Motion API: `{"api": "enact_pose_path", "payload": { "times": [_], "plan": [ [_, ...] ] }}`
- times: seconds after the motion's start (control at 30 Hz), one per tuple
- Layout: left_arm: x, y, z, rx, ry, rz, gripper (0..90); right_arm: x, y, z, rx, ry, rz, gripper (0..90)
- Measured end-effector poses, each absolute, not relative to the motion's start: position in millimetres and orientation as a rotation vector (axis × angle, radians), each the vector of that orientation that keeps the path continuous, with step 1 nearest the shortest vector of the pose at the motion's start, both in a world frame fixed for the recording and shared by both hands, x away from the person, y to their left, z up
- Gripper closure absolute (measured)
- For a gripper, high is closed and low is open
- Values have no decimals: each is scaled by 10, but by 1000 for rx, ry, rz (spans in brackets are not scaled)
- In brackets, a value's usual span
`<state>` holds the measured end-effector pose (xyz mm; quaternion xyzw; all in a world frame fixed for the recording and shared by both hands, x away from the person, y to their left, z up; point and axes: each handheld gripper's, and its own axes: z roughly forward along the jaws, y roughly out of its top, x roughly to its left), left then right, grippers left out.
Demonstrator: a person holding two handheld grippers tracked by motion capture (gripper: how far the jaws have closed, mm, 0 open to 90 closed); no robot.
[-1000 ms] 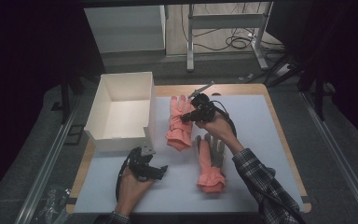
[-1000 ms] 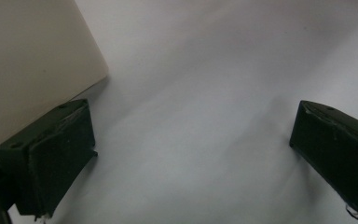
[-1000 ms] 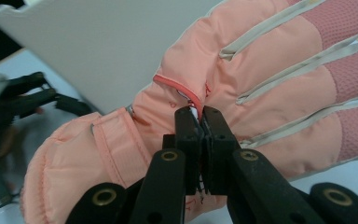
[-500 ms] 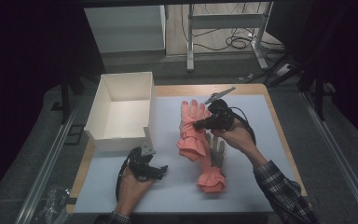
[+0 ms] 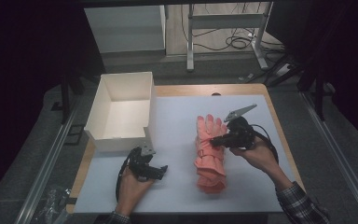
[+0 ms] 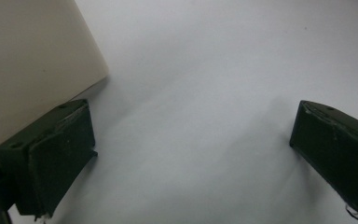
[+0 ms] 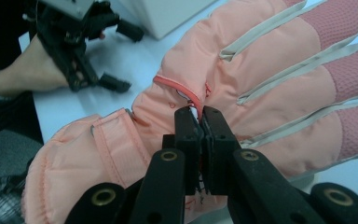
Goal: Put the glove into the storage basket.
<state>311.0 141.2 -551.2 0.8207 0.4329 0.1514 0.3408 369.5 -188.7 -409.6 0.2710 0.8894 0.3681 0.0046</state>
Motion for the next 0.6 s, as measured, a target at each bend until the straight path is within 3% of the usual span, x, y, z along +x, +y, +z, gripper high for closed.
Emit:
{"api": "enact_pose_path", "payload": {
  "times": [0.4, 0.6],
  "plan": [
    [3110, 1412, -5513, 2135, 1126, 395, 0, 3472, -1916, -4469, 841, 2791, 1046, 835],
    [3108, 1410, -5514, 2133, 1128, 393, 0, 3454, -1835, -4693, 829, 2772, 1004, 764]
  ]
}}
